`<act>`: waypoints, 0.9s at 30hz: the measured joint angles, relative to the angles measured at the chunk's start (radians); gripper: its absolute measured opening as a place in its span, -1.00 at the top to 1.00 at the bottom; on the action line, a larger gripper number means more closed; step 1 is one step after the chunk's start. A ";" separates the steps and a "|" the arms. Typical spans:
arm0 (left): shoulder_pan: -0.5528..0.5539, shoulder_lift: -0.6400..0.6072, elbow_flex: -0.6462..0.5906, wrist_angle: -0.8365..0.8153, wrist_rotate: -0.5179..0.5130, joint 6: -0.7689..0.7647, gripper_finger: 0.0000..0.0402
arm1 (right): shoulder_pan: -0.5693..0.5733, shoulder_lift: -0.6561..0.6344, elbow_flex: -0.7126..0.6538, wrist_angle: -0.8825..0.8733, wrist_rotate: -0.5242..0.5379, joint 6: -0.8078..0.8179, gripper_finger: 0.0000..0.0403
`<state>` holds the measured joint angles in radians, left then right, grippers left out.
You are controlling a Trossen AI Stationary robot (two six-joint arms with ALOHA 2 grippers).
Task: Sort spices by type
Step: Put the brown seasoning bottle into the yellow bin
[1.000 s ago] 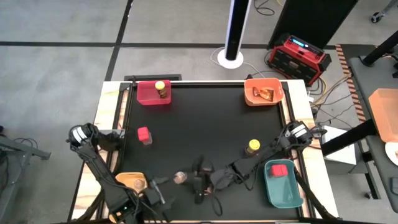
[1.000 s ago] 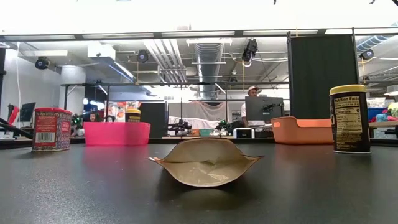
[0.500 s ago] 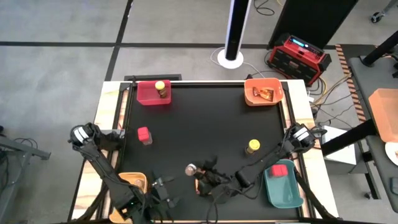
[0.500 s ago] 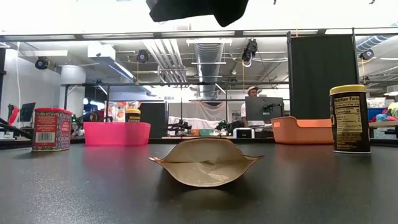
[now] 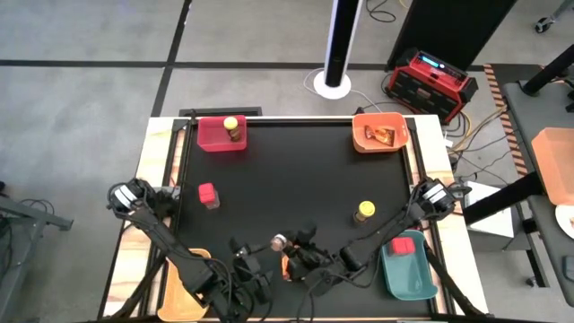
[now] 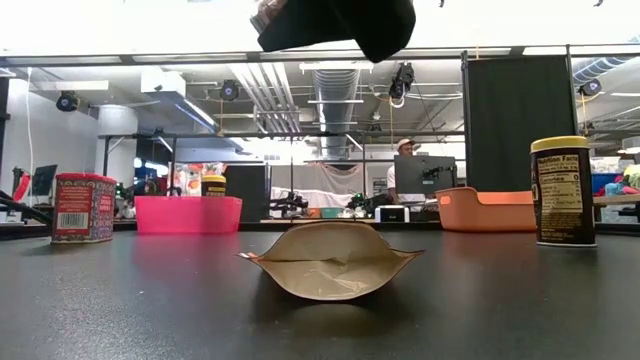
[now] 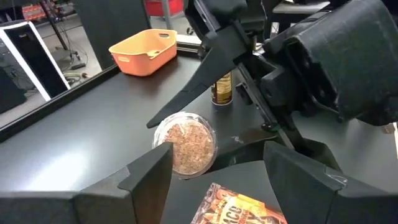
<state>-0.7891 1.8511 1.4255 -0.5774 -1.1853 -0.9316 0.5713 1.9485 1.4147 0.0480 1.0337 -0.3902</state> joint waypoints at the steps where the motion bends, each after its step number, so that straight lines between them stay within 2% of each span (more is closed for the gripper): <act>1: 0.000 0.000 0.000 0.000 0.000 0.000 -0.17 | 0.000 0.000 0.000 0.000 -0.001 0.001 0.07; 4: 0.000 0.000 0.001 -0.001 -0.002 0.007 -0.17 | 0.000 0.000 0.000 0.000 0.002 0.000 0.07; 10: -0.001 -0.013 0.001 -0.025 0.030 0.004 -0.18 | 0.003 -0.001 0.001 -0.063 0.105 -0.003 0.07; 27: 0.092 0.009 0.001 -0.035 0.042 0.040 -0.44 | 0.010 -0.001 0.004 -0.072 0.111 -0.003 0.07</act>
<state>-0.6969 1.8598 1.4265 -0.6126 -1.1435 -0.8915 0.5808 1.9480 1.4189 -0.0243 1.1449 -0.3932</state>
